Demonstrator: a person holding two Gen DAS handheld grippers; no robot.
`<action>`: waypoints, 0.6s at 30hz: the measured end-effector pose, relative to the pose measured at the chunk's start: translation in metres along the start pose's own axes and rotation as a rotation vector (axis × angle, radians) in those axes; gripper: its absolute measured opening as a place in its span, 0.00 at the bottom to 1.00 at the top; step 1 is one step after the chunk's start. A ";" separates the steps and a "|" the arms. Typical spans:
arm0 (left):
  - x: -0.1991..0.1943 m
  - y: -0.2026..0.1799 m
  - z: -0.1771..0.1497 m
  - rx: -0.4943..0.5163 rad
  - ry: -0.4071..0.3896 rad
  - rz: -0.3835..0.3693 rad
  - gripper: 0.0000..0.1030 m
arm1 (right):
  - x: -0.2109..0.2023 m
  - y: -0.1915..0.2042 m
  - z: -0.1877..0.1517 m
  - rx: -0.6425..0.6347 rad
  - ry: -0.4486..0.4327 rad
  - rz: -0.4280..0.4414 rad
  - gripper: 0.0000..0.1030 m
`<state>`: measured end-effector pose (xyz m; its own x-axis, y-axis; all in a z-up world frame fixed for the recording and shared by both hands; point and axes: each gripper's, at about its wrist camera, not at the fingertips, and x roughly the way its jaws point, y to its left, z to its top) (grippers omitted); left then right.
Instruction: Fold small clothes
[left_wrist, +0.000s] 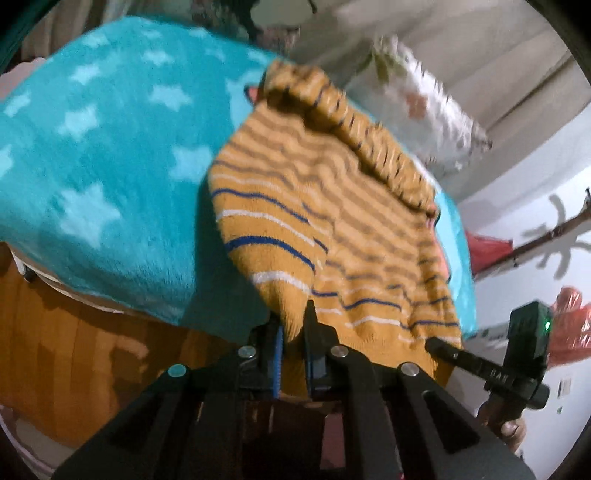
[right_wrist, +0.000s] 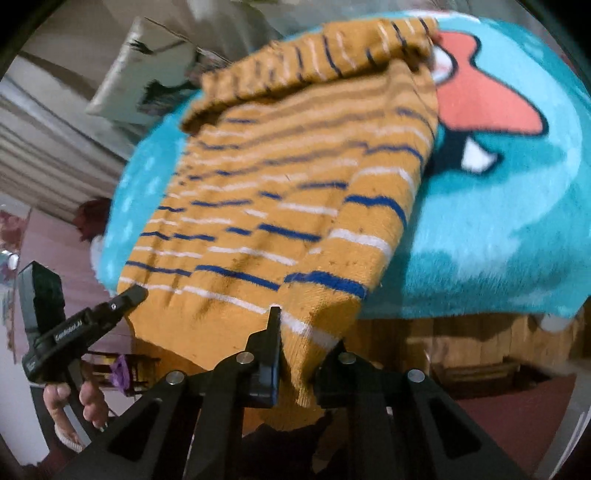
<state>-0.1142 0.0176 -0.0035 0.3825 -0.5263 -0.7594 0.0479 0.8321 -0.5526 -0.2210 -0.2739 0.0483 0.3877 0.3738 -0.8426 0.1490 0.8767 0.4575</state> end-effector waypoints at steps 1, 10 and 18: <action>-0.005 -0.004 0.003 -0.004 -0.015 -0.003 0.08 | -0.006 0.000 0.003 -0.002 -0.009 0.019 0.14; -0.029 -0.057 0.075 0.050 -0.112 -0.049 0.08 | -0.052 0.025 0.060 -0.058 -0.125 0.109 0.14; 0.041 -0.081 0.206 0.157 -0.099 -0.126 0.08 | -0.054 0.039 0.177 -0.004 -0.238 0.080 0.14</action>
<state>0.0882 -0.0353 0.0810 0.4523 -0.6147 -0.6462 0.2409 0.7818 -0.5751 -0.0756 -0.3136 0.1620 0.6011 0.3611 -0.7130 0.1058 0.8483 0.5188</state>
